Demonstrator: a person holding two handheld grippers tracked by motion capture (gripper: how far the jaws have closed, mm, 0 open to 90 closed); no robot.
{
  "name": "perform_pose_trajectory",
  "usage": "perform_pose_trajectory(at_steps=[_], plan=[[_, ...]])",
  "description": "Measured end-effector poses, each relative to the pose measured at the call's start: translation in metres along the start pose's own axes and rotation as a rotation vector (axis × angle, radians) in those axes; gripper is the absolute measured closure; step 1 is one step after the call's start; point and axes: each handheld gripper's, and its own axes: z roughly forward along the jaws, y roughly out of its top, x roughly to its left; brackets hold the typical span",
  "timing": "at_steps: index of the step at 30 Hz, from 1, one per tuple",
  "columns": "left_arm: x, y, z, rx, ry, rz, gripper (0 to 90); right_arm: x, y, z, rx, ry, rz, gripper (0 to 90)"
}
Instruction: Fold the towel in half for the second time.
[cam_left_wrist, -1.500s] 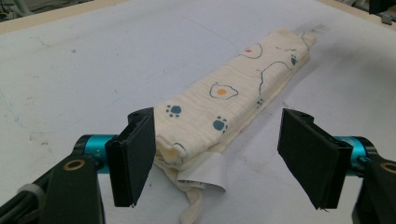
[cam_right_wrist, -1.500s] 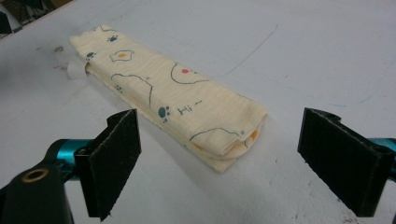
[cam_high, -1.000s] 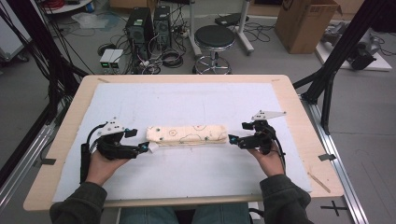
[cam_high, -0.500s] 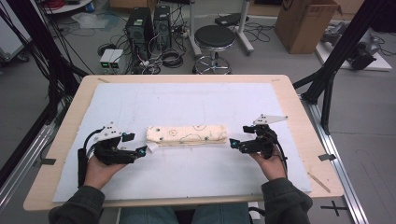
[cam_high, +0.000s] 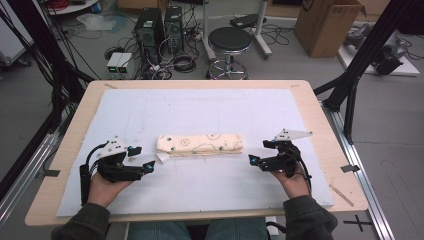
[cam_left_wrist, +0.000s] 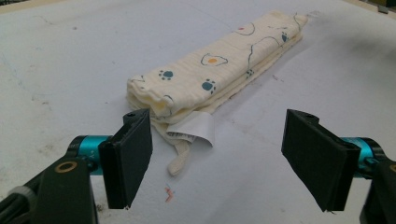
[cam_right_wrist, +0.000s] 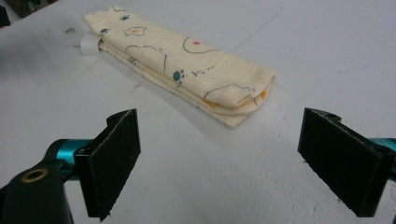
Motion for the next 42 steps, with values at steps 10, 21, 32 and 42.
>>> perform_pose_trajectory(at_steps=[10,21,32,42], plan=[[-0.004,-0.010,-0.008,0.010,0.019,0.014,24.1,-0.001,-0.011,-0.008,0.000,-0.017,0.010,12.2],[-0.007,-0.020,-0.021,0.008,0.044,0.020,23.6,-0.001,-0.024,-0.019,-0.005,-0.034,0.025,12.2],[-0.011,-0.026,-0.026,0.016,0.058,0.031,23.6,0.001,-0.040,-0.029,0.008,-0.044,0.028,12.2],[-0.008,-0.030,-0.021,0.028,0.066,0.033,23.6,0.002,-0.047,-0.025,0.033,-0.051,0.022,12.2]])
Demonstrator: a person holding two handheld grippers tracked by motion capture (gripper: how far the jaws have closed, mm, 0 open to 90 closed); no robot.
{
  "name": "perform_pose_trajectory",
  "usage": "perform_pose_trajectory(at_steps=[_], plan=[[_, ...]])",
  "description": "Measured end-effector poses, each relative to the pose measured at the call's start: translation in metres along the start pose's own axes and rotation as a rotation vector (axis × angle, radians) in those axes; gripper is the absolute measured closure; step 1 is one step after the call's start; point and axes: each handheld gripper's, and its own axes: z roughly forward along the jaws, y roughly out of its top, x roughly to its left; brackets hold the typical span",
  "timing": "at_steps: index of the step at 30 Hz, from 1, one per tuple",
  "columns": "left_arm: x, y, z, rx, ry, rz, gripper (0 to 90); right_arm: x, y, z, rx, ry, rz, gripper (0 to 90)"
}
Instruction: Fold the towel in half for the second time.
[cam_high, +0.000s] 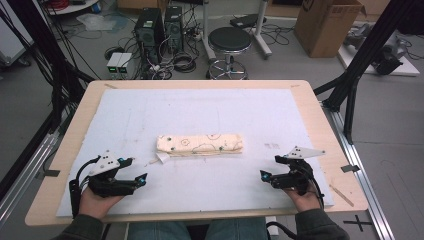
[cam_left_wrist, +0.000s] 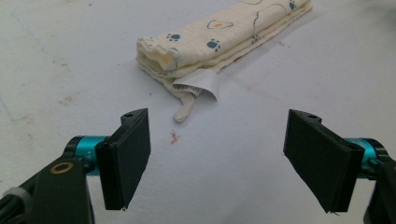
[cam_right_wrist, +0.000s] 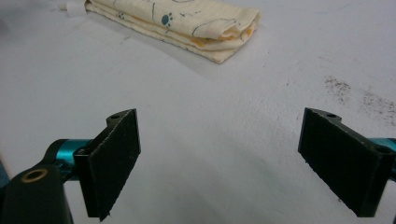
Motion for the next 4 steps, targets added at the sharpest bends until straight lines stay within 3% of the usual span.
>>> perform_pose_trajectory(at_steps=[4], plan=[[0.0030,-0.0016,0.0007,-0.002,0.000,-0.010,23.6,0.0019,0.0011,0.0029,0.000,-0.004,-0.023,12.2]])
